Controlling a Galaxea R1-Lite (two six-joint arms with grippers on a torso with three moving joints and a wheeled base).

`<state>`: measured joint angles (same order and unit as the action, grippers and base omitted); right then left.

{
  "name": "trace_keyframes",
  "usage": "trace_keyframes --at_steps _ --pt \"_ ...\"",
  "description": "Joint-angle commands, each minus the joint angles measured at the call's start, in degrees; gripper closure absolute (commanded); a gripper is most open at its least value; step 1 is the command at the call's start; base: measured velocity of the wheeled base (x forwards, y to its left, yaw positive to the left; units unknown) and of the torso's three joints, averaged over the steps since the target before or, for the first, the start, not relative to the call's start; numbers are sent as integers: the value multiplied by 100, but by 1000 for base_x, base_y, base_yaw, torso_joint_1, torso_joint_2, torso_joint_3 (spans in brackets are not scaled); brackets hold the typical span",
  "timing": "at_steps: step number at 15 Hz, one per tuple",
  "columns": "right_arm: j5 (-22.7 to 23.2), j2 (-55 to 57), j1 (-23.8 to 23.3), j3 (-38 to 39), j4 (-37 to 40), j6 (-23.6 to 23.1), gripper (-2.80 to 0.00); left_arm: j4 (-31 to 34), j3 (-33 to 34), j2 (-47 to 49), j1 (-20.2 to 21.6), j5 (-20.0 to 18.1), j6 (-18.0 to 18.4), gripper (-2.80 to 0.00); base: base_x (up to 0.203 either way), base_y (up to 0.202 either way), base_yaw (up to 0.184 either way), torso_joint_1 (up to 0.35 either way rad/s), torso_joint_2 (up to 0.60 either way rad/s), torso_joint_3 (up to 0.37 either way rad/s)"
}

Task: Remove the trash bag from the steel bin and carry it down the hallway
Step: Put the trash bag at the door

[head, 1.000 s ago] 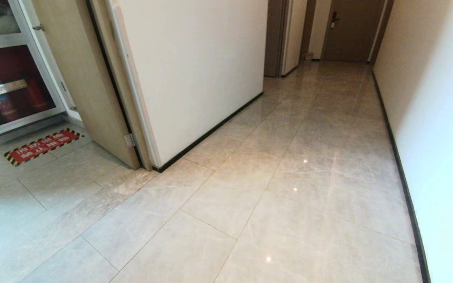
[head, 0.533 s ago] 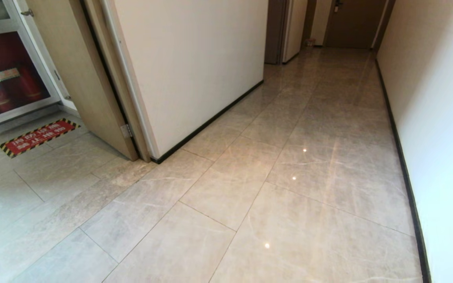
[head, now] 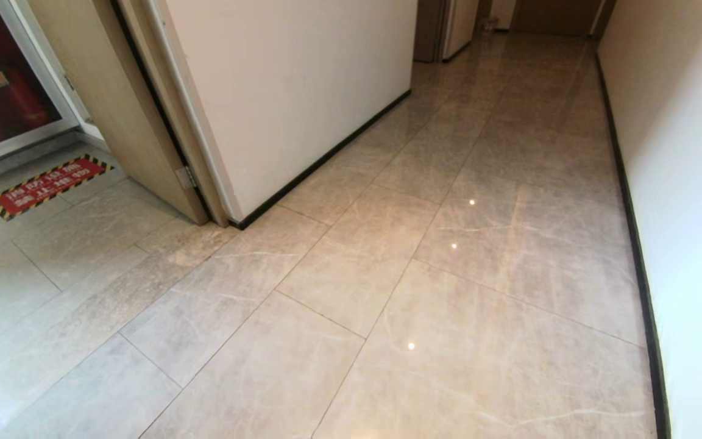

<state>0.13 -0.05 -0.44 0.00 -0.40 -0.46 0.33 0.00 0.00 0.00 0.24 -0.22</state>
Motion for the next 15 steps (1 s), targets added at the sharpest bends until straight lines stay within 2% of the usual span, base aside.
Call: trace_keyframes --at_steps 1,15 --pt "0 -4 5 0 -4 2 0 2 0 0 0 2 -4 0 0 0 0 -1 -1 -201" --pt "4 -4 0 0 -4 -15 0 2 0 0 0 2 -4 0 0 0 0 1 3 -199"
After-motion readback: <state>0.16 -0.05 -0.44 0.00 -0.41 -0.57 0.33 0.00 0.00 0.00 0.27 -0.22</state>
